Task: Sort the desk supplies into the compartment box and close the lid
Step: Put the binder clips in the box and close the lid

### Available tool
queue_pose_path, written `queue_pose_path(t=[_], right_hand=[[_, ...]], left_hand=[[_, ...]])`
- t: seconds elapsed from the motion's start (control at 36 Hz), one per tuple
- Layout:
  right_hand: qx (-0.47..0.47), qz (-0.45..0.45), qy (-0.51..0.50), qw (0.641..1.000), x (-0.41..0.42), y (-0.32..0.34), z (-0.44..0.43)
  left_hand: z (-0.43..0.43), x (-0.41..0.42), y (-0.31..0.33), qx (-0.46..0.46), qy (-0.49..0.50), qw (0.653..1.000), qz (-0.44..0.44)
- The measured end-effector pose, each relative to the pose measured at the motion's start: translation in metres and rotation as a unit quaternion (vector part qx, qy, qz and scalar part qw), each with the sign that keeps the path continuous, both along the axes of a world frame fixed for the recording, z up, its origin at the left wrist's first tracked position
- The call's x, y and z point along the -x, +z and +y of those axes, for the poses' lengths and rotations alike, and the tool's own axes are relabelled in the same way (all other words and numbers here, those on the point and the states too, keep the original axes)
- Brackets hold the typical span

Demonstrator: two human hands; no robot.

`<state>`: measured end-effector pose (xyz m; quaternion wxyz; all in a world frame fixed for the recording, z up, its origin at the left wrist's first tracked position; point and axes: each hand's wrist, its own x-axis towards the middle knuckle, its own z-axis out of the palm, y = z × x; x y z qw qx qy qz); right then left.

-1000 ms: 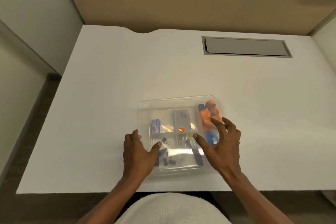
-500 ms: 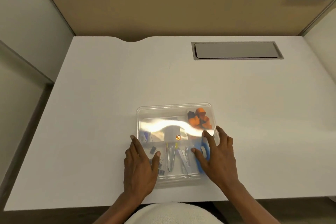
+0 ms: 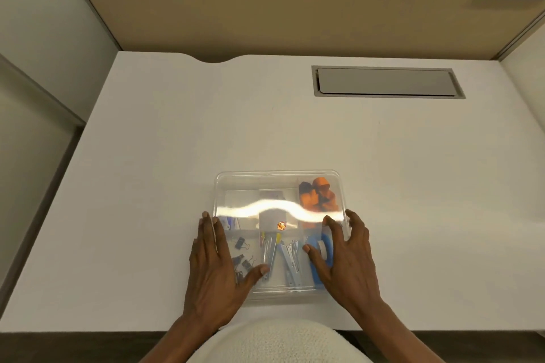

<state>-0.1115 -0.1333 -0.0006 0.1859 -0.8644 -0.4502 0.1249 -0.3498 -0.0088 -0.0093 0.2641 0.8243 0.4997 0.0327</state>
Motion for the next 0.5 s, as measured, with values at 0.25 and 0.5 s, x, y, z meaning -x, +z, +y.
queue_pose_path(t=[0.25, 0.5], right_hand=[[0.011, -0.015, 0.01, 1.0, 0.006, -0.006, -0.016], [-0.02, 0.003, 0.01, 1.0, 0.011, -0.017, -0.017]], left_hand=[[0.0, 0.009, -0.005, -0.023, -0.072, 0.996, 0.056], [0.002, 0.007, -0.008, -0.045, -0.077, 0.996, 0.019]])
